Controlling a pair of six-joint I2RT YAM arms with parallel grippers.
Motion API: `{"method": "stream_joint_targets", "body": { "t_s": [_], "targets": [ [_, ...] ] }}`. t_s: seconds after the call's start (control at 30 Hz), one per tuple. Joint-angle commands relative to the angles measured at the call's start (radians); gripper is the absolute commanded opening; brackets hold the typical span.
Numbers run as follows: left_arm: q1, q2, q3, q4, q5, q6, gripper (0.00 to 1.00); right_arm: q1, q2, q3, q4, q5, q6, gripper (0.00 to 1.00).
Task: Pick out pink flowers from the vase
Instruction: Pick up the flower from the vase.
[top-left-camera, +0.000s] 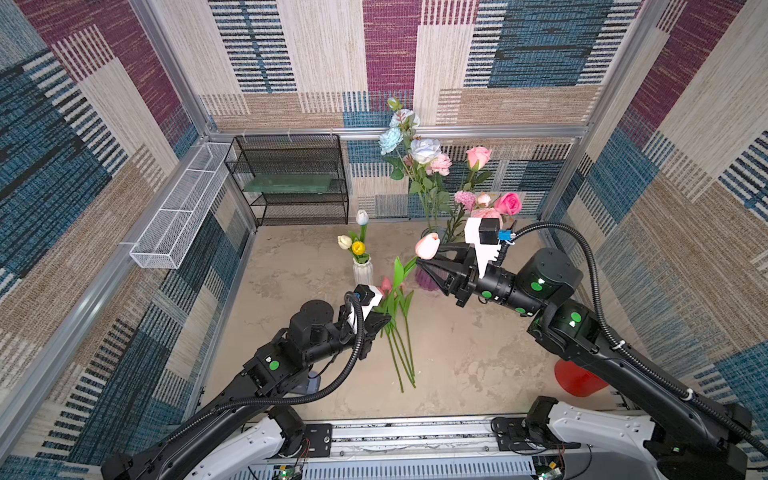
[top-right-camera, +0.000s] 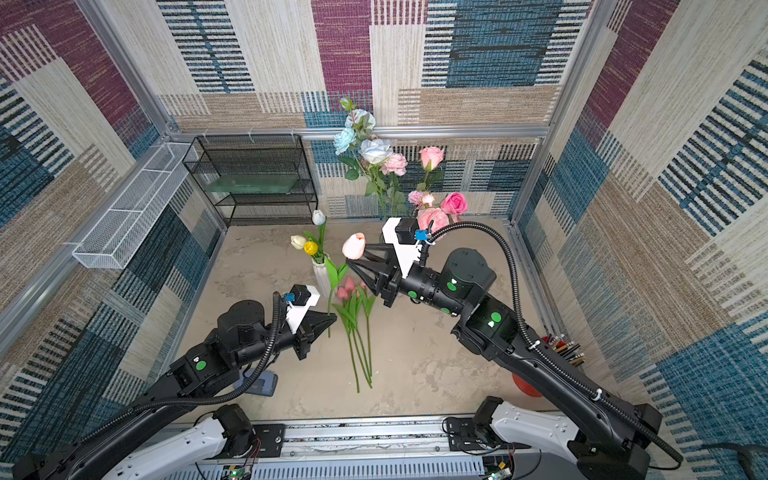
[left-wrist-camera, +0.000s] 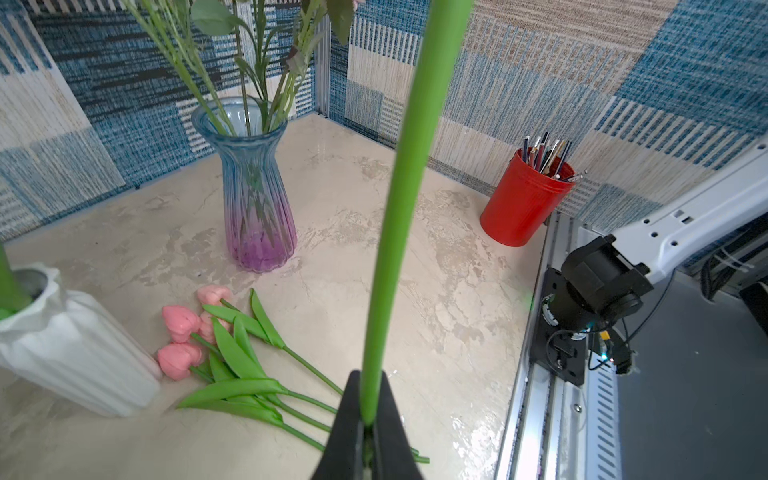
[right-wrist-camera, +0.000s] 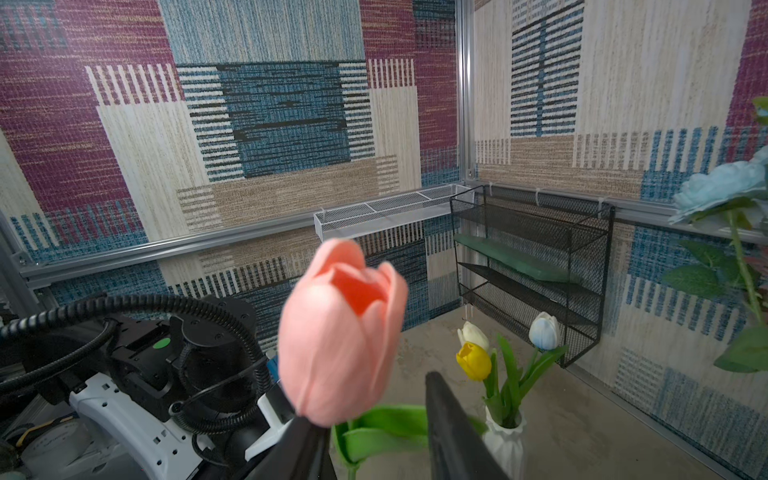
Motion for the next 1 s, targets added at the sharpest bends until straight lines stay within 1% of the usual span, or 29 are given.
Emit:
{"method": "stream_joint_targets", "body": {
  "t_s": [0.0, 0.1, 0.2, 0.27, 0.33, 0.4, 0.43, 0.53, 0.73, 0.87, 0.97],
  "targets": [
    [0.001, -0.035, -0.043, 0.085, -0.019, -0.174, 0.00, 0.019, -0.008, -0.045, 0.019, -0.044, -0.026, 0.41],
    [0.001, -0.066, -0.082, 0.108, -0.023, -0.259, 0.00, 0.047, -0.005, -0.086, 0.033, -0.079, -0.024, 0.44],
    [0.001, -0.079, -0.105, 0.118, -0.006, -0.295, 0.00, 0.072, 0.005, -0.115, 0.049, -0.099, -0.029, 0.45],
    [0.000, -0.082, -0.106, 0.104, -0.010, -0.303, 0.00, 0.089, 0.023, -0.118, 0.034, -0.058, -0.028, 0.45],
    [0.001, -0.091, -0.115, 0.104, -0.020, -0.323, 0.00, 0.109, 0.049, -0.123, 0.015, 0.017, -0.011, 0.45],
    [0.000, -0.101, -0.126, 0.117, -0.020, -0.344, 0.00, 0.114, 0.078, -0.134, 0.014, 0.041, 0.028, 0.45],
    [0.000, -0.103, -0.130, 0.124, -0.022, -0.354, 0.00, 0.118, 0.095, -0.139, 0.017, 0.032, 0.045, 0.45],
    [0.001, -0.100, -0.132, 0.123, -0.016, -0.365, 0.00, 0.138, 0.140, -0.138, 0.022, 0.022, 0.072, 0.45],
    [-0.001, -0.106, -0.133, 0.131, 0.000, -0.384, 0.00, 0.141, 0.202, -0.111, -0.025, 0.080, 0.115, 0.43],
    [-0.001, -0.109, -0.136, 0.135, 0.010, -0.393, 0.00, 0.141, 0.219, -0.139, 0.023, 0.036, 0.131, 0.43],
    [-0.001, -0.113, -0.137, 0.135, 0.015, -0.395, 0.00, 0.141, 0.244, -0.143, 0.023, 0.041, 0.138, 0.42]
  ]
}}
